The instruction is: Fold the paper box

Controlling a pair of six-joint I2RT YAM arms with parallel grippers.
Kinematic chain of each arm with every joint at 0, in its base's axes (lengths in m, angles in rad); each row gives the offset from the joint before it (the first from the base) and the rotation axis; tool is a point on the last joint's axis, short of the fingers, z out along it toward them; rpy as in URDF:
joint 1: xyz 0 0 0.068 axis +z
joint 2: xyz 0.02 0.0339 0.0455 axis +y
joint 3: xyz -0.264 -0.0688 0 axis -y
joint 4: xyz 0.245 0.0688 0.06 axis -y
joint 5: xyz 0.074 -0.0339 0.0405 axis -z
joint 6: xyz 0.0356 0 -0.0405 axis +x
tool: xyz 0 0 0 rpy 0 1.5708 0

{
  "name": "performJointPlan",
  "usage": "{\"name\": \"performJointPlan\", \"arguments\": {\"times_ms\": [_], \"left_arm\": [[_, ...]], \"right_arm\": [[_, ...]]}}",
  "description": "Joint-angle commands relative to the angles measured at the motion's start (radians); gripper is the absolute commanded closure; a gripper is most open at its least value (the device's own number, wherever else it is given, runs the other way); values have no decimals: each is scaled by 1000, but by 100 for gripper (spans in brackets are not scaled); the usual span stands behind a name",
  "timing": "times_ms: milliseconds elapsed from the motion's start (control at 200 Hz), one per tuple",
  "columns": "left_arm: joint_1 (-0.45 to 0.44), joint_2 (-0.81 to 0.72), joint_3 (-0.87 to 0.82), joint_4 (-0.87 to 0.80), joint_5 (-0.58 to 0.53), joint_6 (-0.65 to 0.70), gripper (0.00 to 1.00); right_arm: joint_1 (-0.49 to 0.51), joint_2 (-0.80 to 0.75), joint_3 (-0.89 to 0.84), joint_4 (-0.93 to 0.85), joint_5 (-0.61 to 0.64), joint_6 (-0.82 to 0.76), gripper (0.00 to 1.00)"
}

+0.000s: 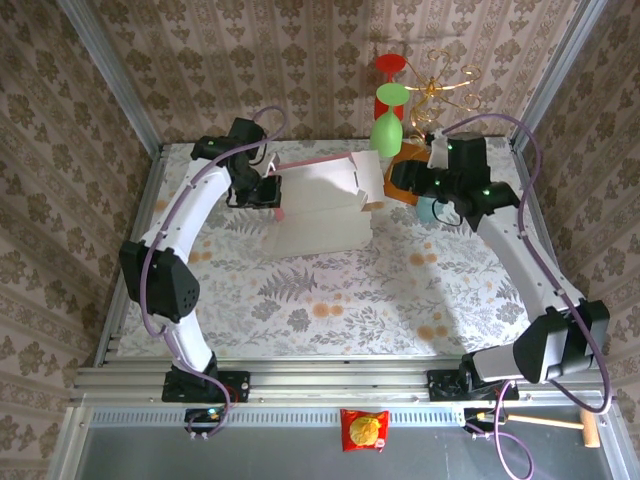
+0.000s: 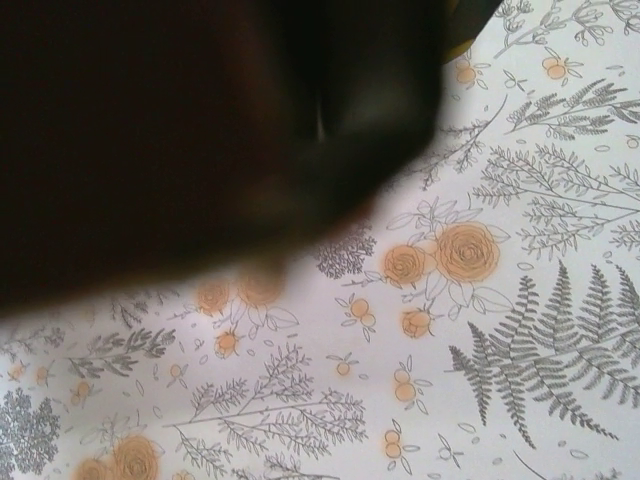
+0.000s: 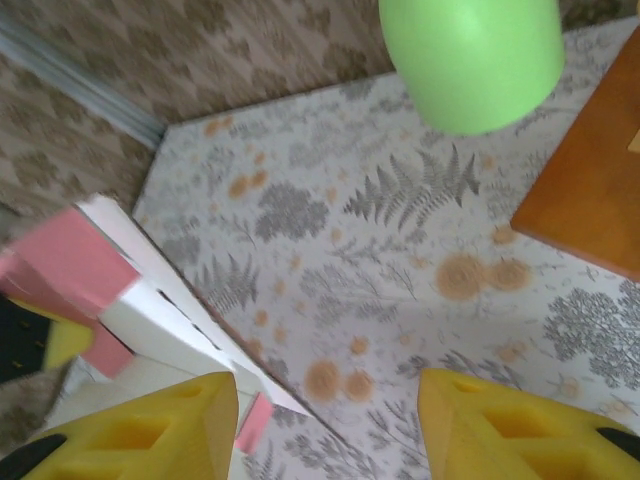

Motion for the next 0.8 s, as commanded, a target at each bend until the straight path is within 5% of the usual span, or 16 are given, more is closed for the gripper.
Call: {"name": "performJointPlan", "arguments": {"times_ms": [0, 320, 540, 665, 790], "left_arm": [[1, 3, 27, -46, 36, 29, 100], [-2, 0, 26, -56, 44, 33, 100], [-1, 3, 30, -59, 40, 29, 100], [-2, 6, 29, -59, 34, 14, 100], [-8, 10, 29, -54, 24, -1, 100]], "right_arm": [[27, 47, 82, -65, -18, -148, 48], [88, 138, 151, -86, 20, -188, 49], [129, 183, 187, -104, 73, -215, 70], [182, 185, 211, -166, 208, -227, 85], [288, 177, 246, -227, 490, -230, 100]]}}
